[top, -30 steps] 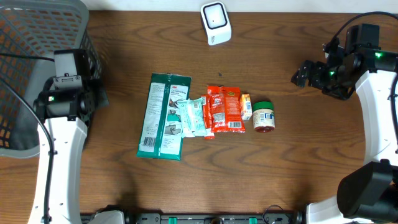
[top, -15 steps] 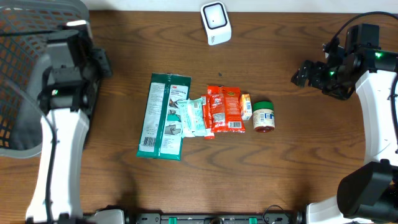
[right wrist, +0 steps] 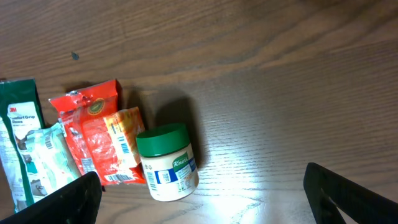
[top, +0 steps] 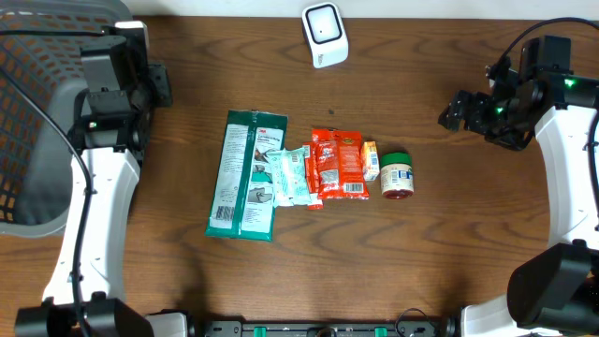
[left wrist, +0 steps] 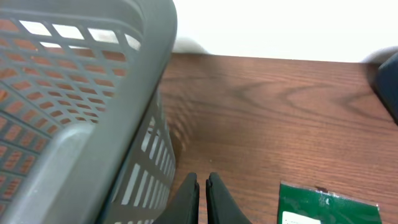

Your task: Scan the item barcode

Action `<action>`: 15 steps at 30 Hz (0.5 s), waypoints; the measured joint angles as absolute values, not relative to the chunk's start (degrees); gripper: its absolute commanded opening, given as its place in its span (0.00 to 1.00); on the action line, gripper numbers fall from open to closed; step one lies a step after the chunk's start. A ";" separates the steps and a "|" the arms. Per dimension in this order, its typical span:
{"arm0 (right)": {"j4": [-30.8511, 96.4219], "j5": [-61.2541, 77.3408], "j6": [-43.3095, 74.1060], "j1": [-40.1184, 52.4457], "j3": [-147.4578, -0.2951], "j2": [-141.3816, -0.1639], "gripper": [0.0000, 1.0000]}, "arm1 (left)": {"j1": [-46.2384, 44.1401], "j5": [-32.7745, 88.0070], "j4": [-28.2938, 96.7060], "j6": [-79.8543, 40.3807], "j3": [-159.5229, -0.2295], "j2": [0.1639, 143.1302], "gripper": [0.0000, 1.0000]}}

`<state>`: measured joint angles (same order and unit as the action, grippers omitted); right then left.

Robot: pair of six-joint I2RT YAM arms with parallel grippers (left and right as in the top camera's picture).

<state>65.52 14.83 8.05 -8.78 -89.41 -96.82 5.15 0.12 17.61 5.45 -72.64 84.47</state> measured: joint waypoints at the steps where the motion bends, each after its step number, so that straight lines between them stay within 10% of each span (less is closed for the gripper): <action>1: 65.52 14.83 8.03 -8.78 -89.41 -96.82 0.99 | 5.15 0.12 17.72 5.48 -72.64 84.05 0.08; 13: 65.52 14.83 8.03 -8.78 -89.41 -96.82 0.99 | -7.66 0.49 28.58 2.33 -72.64 75.64 0.17; 15: 65.49 14.83 8.03 -8.78 -89.41 -96.82 0.99 | -8.54 0.56 28.91 2.24 -72.64 75.72 0.35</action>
<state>65.49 14.83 8.03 -8.78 -89.41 -96.82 -8.54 0.56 28.91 2.24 -72.64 75.72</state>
